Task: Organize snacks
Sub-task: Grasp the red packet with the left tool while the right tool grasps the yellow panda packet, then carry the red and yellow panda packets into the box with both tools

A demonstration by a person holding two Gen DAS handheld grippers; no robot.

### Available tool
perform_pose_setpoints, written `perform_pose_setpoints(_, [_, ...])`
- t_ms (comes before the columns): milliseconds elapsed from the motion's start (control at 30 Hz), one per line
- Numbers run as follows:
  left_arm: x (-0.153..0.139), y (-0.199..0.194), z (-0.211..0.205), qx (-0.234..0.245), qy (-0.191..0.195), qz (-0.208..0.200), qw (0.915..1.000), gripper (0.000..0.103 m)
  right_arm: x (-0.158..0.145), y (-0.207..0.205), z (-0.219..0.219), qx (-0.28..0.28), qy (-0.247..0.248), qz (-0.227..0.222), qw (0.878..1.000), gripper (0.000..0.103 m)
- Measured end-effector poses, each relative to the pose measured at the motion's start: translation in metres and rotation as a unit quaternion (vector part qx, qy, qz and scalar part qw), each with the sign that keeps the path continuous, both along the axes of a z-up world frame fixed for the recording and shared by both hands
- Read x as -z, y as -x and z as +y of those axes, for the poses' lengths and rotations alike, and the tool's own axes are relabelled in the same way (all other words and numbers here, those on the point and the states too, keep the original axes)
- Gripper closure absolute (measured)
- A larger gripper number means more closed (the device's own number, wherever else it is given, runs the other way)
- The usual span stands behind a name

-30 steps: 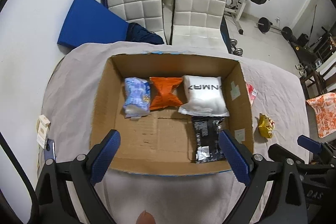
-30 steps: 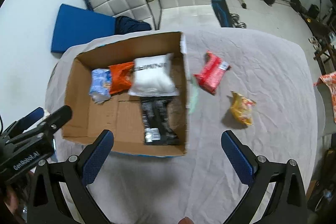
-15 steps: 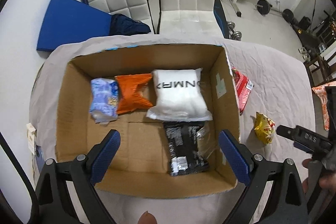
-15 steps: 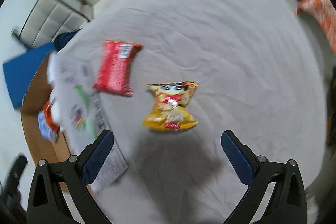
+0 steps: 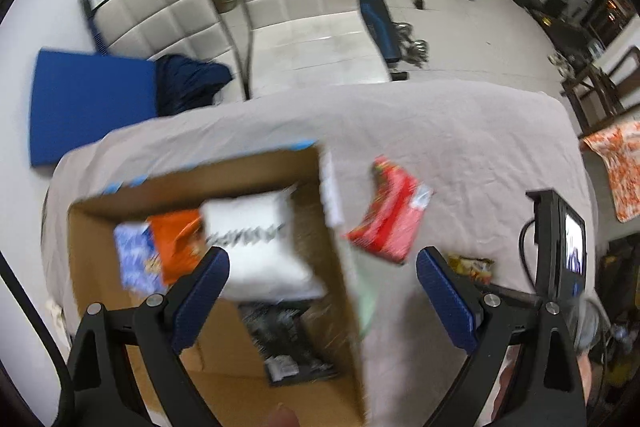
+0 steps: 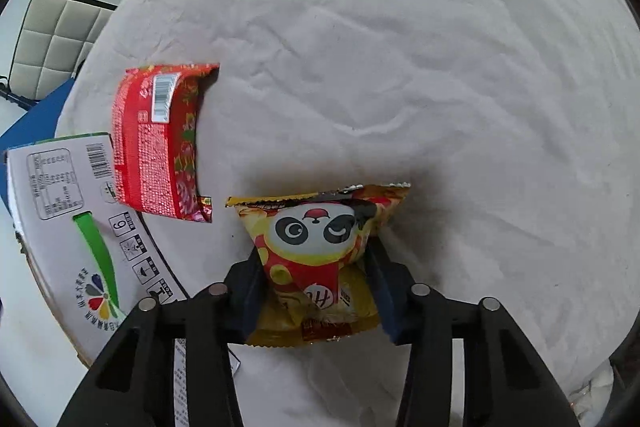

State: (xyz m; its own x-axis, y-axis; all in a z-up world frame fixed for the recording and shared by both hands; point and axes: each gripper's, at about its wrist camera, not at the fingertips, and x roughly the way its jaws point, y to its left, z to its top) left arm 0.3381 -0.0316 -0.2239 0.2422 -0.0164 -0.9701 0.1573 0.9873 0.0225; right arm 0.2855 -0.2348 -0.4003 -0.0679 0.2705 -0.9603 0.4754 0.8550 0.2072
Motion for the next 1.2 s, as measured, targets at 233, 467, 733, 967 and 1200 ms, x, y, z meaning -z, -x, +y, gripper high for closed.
perform_pose_setpoints(233, [0.05, -0.06, -0.069, 0.087, -0.038, 0.082, 0.9921, 0.007, -0.028, -0.003, -0.044, -0.01, 0.035, -0.018, 0.999, 0.055])
perform_pose_setpoints(467, [0.125, -0.076, -0.102, 0.123, -0.087, 0.169, 0.974, 0.007, -0.04, -0.008, -0.085, -0.009, 0.068, -0.021, 0.997, 0.055])
perform_pose_setpoints(733, [0.173, -0.074, -0.122, 0.136, -0.107, 0.212, 0.9618, 0.036, -0.021, 0.004, -0.113, 0.001, 0.063, -0.008, 0.998, 0.055])
perform_pose_setpoints(967, [0.172, -0.06, -0.101, 0.058, -0.05, 0.21, 0.9746, 0.057, -0.019, 0.003, -0.124, -0.009, 0.078, -0.004, 0.997, 0.055])
perform_pose_setpoints(1200, [0.176, 0.007, -0.107, 0.023, 0.02, 0.222, 0.9747, 0.058, -0.015, 0.015, -0.131, -0.05, 0.092, 0.013, 0.994, 0.055])
